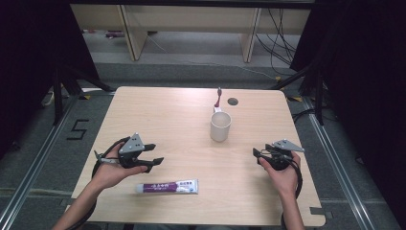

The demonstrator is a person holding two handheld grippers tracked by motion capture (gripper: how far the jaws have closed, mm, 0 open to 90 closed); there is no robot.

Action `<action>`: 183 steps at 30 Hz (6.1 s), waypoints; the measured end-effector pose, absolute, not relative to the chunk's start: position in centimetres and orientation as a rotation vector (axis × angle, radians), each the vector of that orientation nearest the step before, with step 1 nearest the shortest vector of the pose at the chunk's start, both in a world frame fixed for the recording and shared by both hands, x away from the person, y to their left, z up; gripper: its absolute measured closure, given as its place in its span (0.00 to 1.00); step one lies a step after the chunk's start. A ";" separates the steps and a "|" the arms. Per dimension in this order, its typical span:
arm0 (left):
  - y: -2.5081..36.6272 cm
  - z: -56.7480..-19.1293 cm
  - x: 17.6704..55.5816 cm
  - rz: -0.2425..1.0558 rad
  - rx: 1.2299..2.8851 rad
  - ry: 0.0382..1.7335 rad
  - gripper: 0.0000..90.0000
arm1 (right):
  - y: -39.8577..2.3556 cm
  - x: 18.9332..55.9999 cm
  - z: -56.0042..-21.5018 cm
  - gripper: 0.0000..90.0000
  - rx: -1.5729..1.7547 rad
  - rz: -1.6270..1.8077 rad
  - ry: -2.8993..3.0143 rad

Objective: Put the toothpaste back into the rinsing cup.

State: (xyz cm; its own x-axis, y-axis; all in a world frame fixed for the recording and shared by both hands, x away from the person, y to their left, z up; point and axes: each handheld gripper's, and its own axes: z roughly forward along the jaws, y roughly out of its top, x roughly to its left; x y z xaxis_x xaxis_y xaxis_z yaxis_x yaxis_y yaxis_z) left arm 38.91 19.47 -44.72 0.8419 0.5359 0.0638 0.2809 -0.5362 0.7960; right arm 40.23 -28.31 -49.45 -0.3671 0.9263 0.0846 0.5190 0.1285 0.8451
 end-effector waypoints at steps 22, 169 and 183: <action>11.8 -44.9 38.6 -0.065 2.888 0.184 0.63 | -28.0 40.3 -49.4 0.45 1.390 1.185 1.985; 13.6 -44.0 39.3 0.476 1.561 0.512 0.83 | -26.5 40.1 -49.5 0.46 1.350 1.236 1.962; 13.2 -43.9 39.9 0.495 1.536 0.499 0.83 | -26.7 39.9 -49.2 0.46 1.339 1.266 1.954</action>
